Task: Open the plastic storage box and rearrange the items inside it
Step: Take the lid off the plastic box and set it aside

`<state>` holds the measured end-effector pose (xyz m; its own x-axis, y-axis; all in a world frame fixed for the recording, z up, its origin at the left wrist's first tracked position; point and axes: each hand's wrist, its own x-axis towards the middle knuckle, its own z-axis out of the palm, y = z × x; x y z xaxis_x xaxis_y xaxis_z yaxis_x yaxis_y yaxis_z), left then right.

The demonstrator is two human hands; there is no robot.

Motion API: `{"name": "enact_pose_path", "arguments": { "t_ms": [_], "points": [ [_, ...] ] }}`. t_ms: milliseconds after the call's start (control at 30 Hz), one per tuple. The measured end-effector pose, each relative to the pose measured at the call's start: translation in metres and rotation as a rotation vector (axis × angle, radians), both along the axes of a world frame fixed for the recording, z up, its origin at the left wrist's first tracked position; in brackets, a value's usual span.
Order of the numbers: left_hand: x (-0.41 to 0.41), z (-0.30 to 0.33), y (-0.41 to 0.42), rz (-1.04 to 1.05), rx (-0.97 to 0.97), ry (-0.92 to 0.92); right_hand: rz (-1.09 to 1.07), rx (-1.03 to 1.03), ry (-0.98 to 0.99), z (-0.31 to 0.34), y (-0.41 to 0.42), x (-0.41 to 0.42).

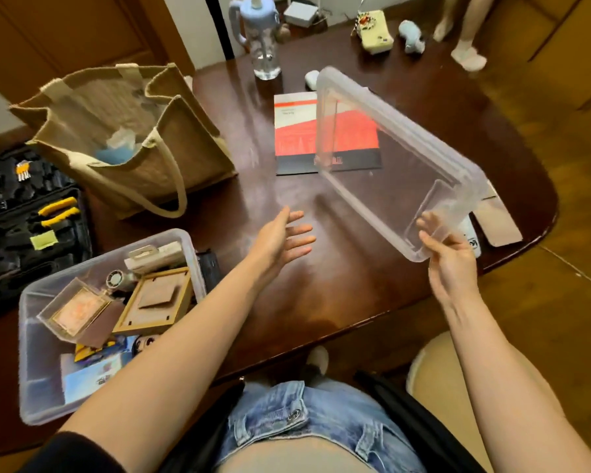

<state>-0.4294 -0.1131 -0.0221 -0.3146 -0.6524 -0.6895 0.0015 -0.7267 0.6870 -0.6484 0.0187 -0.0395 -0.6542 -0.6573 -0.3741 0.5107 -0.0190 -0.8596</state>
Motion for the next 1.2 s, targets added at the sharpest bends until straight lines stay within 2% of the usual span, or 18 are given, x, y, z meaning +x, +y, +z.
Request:
{"name": "enact_pose_path", "arguments": {
  "t_ms": [133,233,333,400,500,533,633,700,800,900,967,1200],
  "points": [
    [-0.005,-0.006,0.001,0.065,0.175,0.136,0.132,0.187,0.415,-0.012,0.004,0.011],
    [-0.003,-0.011,0.009,0.109,0.214,0.157,0.262,0.264,0.680,-0.029,0.011,0.026],
    [0.000,-0.017,0.017,0.116,0.209,0.154,0.296,0.385,0.886,-0.048,0.025,0.040],
    [-0.001,-0.021,0.018,0.153,0.211,0.151,0.246,0.436,0.934,-0.059,0.033,0.045],
    [-0.004,-0.027,0.019,0.190,0.228,0.171,0.153,0.491,0.781,-0.063,0.037,0.048],
    [-0.004,-0.030,0.020,0.197,0.233,0.201,0.159,0.505,0.801,-0.064,0.039,0.047],
    [-0.007,-0.039,0.023,0.213,0.242,0.286,0.329,0.591,1.131,-0.073,0.048,0.043],
    [-0.009,-0.044,0.023,0.229,0.232,0.271,0.458,0.672,1.283,-0.079,0.049,0.040],
    [-0.011,-0.053,0.022,0.208,0.171,0.121,0.639,0.728,1.297,-0.083,0.047,0.039],
    [-0.013,-0.062,0.021,0.058,0.060,-0.146,0.784,0.749,1.281,-0.089,0.045,0.040],
    [-0.016,-0.068,0.022,-0.035,0.015,-0.258,0.852,0.774,1.283,-0.093,0.043,0.040],
    [-0.018,-0.085,0.023,-0.152,-0.093,-0.414,1.045,0.744,1.223,-0.098,0.032,0.036]
  ]
}}
